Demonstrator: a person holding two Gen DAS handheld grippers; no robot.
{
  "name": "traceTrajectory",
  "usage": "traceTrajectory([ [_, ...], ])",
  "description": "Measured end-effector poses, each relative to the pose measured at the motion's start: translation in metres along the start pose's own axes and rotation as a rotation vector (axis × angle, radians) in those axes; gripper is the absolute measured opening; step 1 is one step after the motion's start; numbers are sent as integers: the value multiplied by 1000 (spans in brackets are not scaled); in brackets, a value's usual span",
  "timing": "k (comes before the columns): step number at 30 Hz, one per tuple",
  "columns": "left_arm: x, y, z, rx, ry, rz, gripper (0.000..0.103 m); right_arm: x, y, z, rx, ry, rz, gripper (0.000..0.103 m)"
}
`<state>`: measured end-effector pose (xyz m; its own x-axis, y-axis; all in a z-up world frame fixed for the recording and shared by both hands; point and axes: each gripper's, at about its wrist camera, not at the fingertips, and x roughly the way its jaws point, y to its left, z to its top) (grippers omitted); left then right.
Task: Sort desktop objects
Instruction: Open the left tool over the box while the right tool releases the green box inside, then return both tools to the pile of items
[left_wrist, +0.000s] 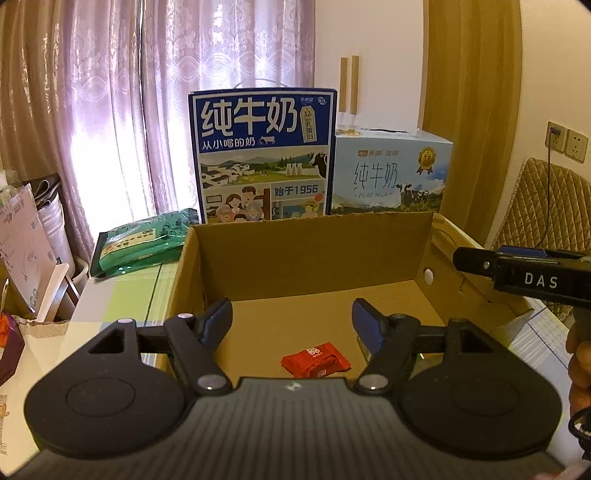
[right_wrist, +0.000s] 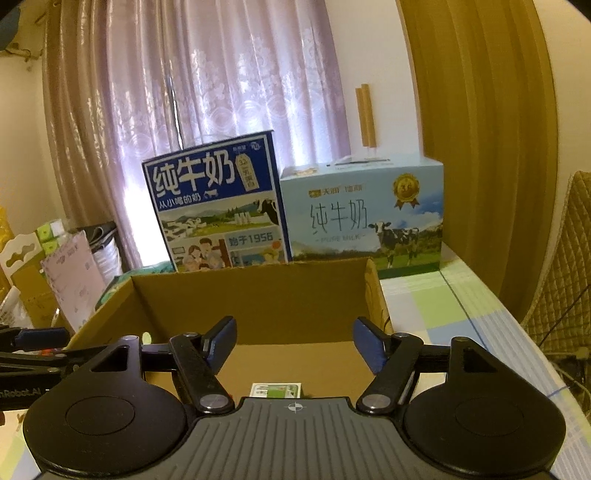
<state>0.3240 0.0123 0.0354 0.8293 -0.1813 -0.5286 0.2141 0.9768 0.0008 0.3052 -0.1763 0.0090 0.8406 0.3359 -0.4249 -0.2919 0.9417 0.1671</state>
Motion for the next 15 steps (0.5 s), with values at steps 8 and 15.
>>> traceTrajectory([
  [8, -29, 1, -7, 14, -14, -1, 69, -26, 6, -4, -18, -33, 26, 74],
  [15, -69, 15, -35, 8, 1, 18, 70, -59, 11, -24, -33, -6, 64, 78],
])
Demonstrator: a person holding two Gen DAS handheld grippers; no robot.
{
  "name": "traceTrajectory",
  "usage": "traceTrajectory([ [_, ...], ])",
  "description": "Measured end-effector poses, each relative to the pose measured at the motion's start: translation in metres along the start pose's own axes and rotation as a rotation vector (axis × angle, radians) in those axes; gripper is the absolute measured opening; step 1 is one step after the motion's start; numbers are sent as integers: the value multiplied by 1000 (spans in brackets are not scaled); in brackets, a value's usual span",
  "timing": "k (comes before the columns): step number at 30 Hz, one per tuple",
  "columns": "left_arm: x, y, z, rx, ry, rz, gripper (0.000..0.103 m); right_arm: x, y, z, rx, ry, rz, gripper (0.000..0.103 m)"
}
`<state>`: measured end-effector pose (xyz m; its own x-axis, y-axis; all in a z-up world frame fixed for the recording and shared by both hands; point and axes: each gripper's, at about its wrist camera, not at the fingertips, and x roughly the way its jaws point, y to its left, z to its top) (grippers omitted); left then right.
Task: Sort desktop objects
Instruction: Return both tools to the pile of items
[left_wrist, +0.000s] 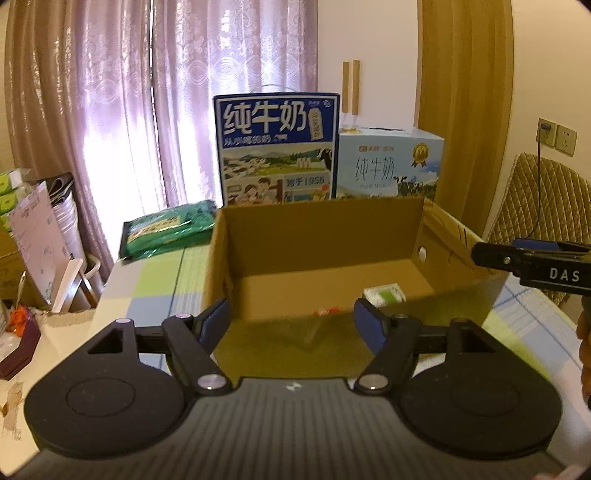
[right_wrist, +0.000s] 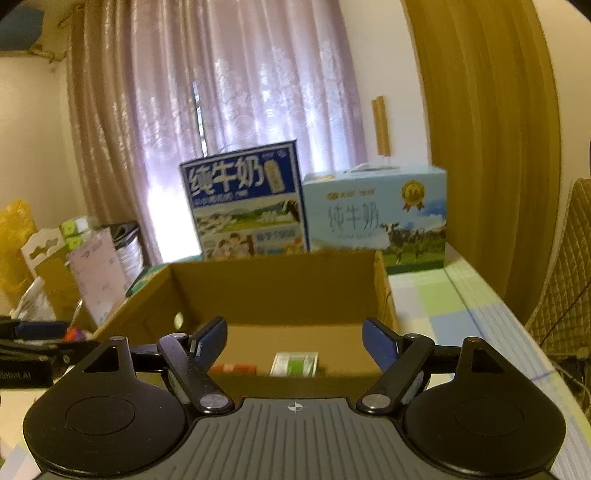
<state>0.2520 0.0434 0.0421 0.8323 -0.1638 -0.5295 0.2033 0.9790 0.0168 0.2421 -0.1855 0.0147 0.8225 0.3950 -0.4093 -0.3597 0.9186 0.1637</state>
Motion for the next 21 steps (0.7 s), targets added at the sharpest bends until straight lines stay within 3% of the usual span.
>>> traceTrajectory([
  [10, -52, 34, -63, -60, 75, 27, 71, -37, 20, -43, -47, 96, 65, 80],
  [16, -75, 23, -96, -60, 121, -10, 73, -68, 22, -77, -53, 159, 55, 82],
  [21, -85, 5, -113, -46, 131, -34, 76, -93, 14, -104, -59, 214, -4, 85],
])
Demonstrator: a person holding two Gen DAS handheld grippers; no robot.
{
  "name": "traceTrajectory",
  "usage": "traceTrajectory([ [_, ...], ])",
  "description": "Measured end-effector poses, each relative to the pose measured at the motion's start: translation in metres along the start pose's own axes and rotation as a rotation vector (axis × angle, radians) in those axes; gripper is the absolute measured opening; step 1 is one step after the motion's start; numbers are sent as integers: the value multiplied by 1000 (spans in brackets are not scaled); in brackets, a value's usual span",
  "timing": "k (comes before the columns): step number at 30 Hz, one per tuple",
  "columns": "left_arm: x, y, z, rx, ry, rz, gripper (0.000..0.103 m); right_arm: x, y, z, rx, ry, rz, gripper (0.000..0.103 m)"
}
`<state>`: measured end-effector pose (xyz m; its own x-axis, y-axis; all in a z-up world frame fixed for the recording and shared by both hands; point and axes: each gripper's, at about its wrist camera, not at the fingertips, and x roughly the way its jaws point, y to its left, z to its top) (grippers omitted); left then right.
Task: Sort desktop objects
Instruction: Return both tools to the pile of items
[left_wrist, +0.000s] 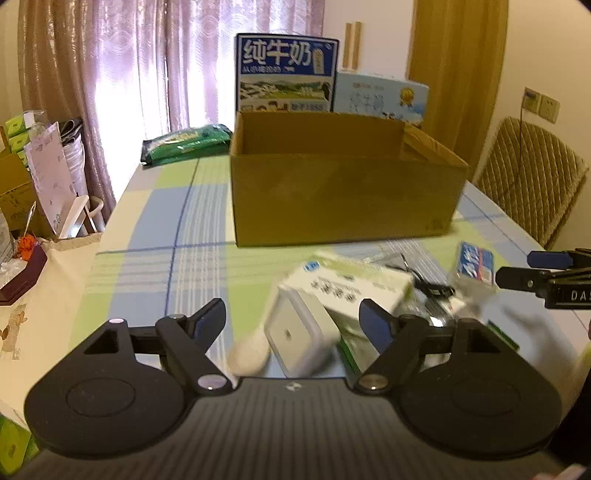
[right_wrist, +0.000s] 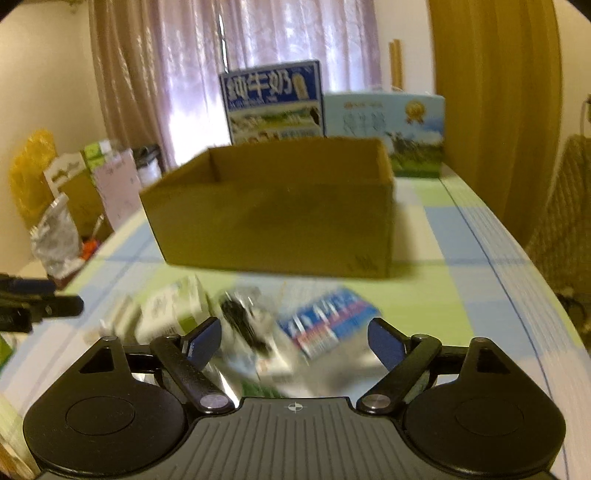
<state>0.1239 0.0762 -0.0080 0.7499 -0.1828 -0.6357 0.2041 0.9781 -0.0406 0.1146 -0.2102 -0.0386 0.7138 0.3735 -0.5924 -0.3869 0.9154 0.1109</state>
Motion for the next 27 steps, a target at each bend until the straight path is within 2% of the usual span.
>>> traceTrajectory([
  [5, 3, -15, -6, 36, 9, -22, 78, -6, -4, -10, -50, -2, -60, 88],
  [10, 12, -22, -7, 57, 24, -17, 78, 1, -16, -17, -33, 33, -79, 91],
  [12, 14, -24, -7, 58, 31, -24, 78, 7, -16, -15, -47, 52, -63, 94],
  [21, 28, -31, -6, 89, 57, -11, 82, 36, -14, 8, -271, 98, 34, 99],
  [27, 37, -36, -6, 101, 73, -6, 84, 54, -22, 17, -361, 163, 130, 101],
])
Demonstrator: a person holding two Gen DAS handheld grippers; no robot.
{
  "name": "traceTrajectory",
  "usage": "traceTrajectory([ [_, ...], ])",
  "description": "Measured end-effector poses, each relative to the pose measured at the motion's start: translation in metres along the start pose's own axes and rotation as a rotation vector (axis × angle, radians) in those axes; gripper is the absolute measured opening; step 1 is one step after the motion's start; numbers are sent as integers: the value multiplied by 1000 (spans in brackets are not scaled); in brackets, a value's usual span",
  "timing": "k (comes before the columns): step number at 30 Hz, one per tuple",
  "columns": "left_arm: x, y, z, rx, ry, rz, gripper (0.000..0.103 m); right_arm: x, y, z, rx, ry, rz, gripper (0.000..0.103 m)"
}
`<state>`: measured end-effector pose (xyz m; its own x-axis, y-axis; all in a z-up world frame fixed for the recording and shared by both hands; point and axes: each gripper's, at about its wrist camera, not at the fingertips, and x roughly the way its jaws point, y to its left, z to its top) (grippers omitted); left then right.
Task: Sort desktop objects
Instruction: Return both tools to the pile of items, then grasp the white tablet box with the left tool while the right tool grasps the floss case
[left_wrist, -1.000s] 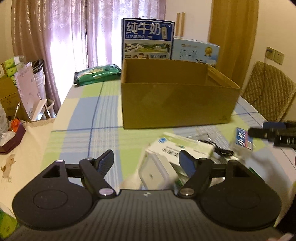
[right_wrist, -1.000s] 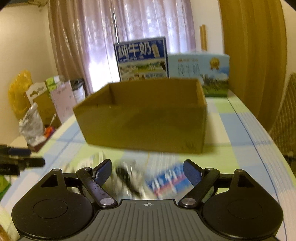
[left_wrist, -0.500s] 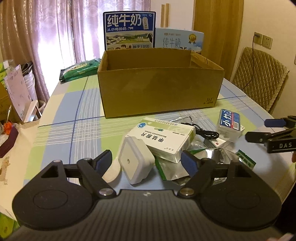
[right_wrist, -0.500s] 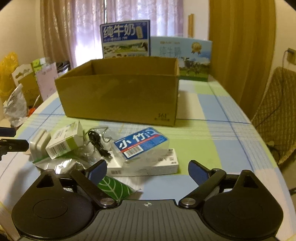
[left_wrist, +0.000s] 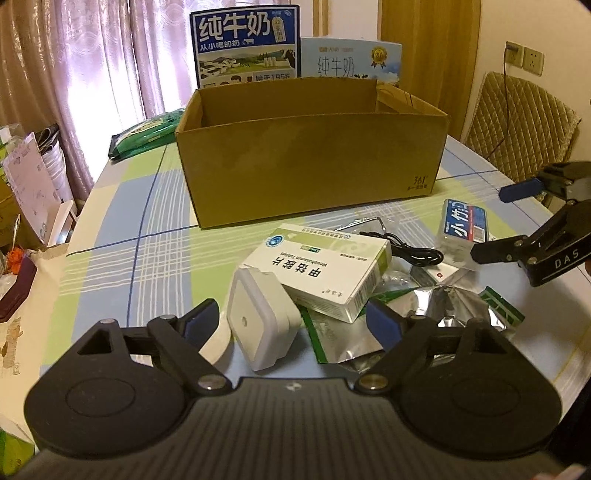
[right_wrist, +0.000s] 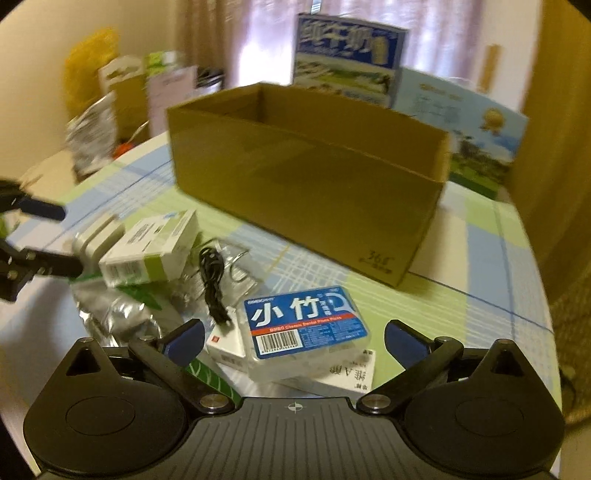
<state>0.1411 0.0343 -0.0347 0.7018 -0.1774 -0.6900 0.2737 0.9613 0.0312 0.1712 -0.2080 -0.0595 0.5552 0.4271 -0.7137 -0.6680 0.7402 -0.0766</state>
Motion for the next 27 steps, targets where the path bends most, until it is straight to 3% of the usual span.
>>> traceTrajectory([
  [6, 6, -5, 5, -37, -22, -9, 84, 13, -13, 2, -59, 23, 65, 101],
  [9, 4, -10, 13, -66, -59, -46, 84, 16, -19, 2, -50, 27, 62, 101],
  [12, 8, -19, 20, -85, -47, -67, 84, 20, -23, 1, -57, 38, 67, 101],
  [20, 30, -40, 29, -146, 61, -23, 84, 25, -23, 1, -98, 38, 88, 101],
  [27, 42, -34, 37, -279, 78, 53, 92, 35, -26, 5, -111, 45, 118, 101],
])
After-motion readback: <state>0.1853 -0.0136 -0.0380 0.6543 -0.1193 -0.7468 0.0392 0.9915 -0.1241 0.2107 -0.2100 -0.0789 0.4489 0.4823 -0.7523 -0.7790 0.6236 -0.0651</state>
